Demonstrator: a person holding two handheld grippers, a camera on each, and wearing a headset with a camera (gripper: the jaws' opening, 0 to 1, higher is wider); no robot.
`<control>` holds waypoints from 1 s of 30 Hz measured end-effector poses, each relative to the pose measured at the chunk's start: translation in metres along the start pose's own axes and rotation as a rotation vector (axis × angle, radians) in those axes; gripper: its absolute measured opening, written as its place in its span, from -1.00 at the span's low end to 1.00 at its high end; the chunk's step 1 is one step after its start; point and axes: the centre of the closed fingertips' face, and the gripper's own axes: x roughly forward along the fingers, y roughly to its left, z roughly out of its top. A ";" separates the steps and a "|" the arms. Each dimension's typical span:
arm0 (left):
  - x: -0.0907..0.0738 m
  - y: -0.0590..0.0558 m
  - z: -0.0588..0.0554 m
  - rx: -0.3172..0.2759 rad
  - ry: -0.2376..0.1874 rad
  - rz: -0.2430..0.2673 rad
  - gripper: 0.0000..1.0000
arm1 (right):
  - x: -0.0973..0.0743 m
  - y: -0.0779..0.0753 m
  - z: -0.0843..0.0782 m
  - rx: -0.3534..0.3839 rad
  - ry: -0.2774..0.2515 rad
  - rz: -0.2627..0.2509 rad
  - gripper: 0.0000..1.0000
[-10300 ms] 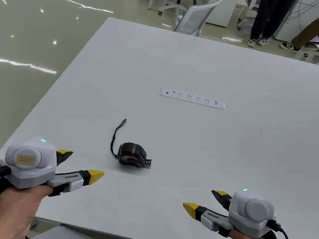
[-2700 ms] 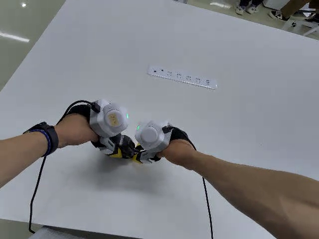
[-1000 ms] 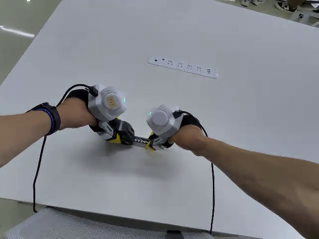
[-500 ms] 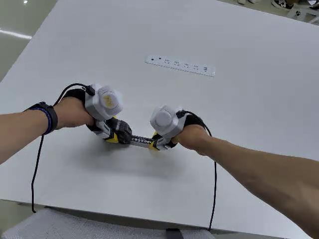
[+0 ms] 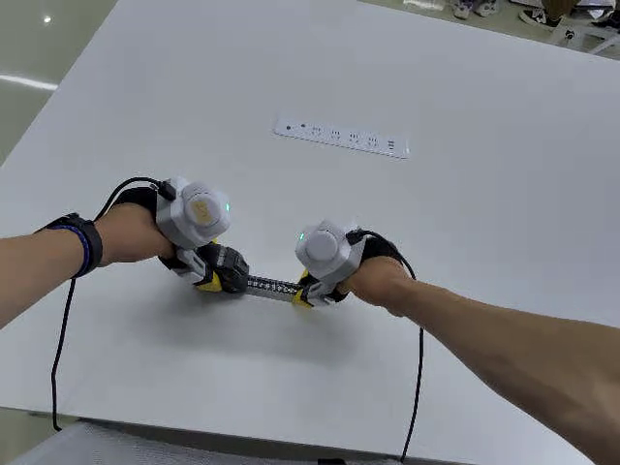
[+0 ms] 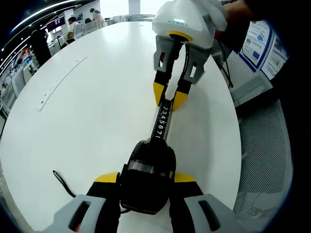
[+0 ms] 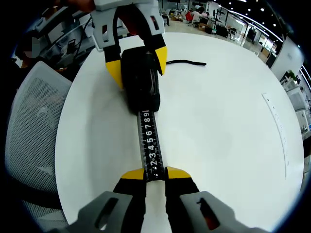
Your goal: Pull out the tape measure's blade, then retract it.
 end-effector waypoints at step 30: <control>0.002 -0.002 -0.004 0.083 0.076 0.027 -0.29 | -0.007 -0.001 -0.012 -0.011 -0.011 0.005 -0.73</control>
